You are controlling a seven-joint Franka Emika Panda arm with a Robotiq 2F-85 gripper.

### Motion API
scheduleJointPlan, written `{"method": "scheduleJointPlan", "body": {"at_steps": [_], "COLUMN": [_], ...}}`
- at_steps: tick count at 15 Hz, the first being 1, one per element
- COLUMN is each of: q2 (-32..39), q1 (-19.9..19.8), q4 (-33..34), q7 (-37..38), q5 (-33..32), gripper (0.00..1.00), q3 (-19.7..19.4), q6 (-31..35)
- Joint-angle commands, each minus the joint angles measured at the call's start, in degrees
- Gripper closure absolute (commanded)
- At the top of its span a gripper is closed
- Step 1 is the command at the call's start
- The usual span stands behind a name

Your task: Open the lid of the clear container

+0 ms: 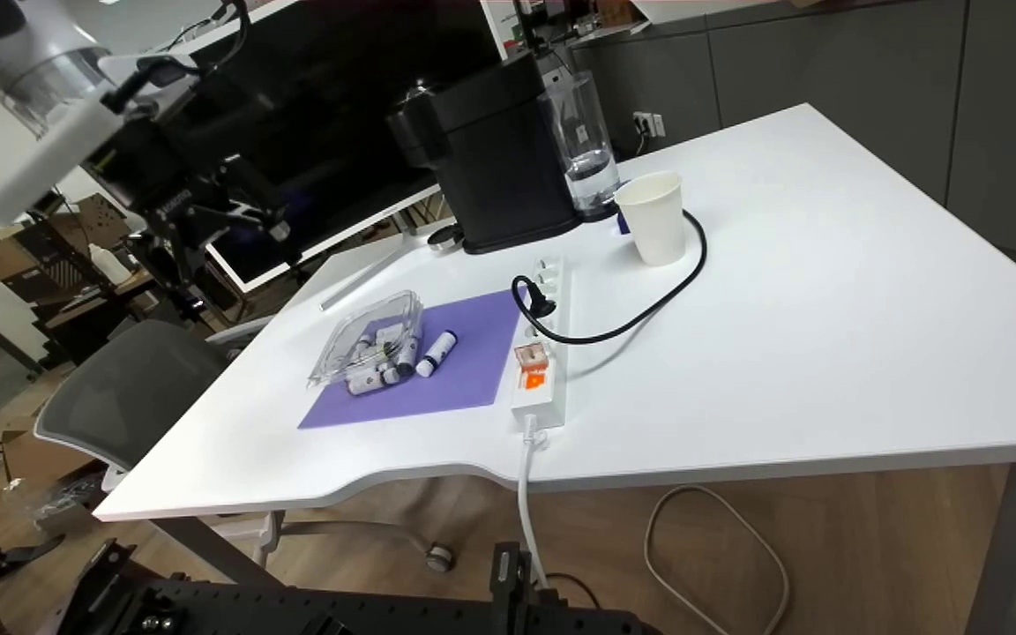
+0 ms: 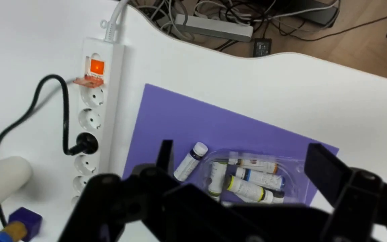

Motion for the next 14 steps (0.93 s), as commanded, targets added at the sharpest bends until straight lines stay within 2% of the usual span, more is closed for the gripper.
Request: {"method": "scheduleJointPlan", "body": {"at_steps": [1,5,7,12,13,14], "q2": [5.76,11.90,15.31,21.89,20.15,21.34], "q1": [2.55,4.26,3.97,2.64,3.78,3.09], "q4": [0.01,-0.03,-0.04,0.09,-0.05,-0.05], "q7": [-2.89,-4.14,-1.84,5.46,0.97,2.59], "q5": [-4.12,-6.84,-9.18,-21.32,-16.96,-18.84], "gripper": [0.00,0.00,0.00,0.00,0.00,0.00], "q3": [1.83,3.35,4.03,4.03,3.51,3.98], "q6": [5.01,9.40,13.07,21.34,19.17,20.45]}}
